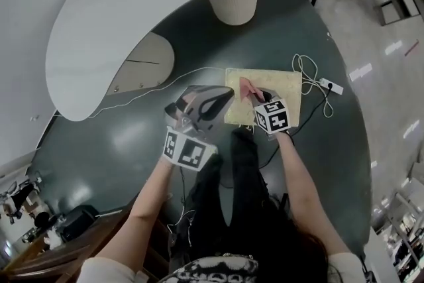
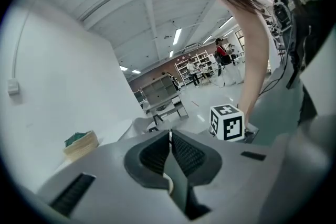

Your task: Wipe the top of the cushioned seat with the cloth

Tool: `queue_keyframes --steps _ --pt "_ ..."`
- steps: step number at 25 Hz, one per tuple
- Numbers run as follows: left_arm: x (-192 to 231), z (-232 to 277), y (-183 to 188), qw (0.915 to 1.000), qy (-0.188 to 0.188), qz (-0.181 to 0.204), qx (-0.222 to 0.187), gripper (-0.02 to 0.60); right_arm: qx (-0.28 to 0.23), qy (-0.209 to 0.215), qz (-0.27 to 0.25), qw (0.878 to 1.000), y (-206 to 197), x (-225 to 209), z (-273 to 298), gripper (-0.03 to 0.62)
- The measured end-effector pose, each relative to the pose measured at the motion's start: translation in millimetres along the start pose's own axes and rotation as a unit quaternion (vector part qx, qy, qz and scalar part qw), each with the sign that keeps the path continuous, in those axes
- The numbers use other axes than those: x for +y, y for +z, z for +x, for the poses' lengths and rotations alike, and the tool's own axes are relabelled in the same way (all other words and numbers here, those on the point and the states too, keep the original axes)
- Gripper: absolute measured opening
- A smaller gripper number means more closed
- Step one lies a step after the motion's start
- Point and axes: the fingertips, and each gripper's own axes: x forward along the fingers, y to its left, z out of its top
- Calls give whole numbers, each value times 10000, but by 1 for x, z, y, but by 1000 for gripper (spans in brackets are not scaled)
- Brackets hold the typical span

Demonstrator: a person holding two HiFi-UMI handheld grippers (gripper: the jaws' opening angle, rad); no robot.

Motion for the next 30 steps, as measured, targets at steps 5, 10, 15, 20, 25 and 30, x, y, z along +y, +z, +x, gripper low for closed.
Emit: queue_keyframes --steps 5,10,15,20,25,30 --pt "-2 2 -43 9996 117 -173 184 12 318 123 -67 9994 -19 3 54 11" --pt "-5 2 -75 9990 143 -239 340 12 680 131 -201 9974 -35 -4 104 11" --pt "-8 0 -96 9987 140 -287 407 12 859 -6 -192 9961 -46 -15 130 11" --pt "-14 6 -99 9989 32 -317 351 12 1011 -360 -285 9938 -60 -51 121 11" --pt "-24 11 -93 9992 -168 -262 244 12 1086 -924 -85 9897 -77 -109 81 11" --pt "-32 17 -89 9991 -323 -212 174 12 1196 -1553 120 9805 -99 -172 30 11"
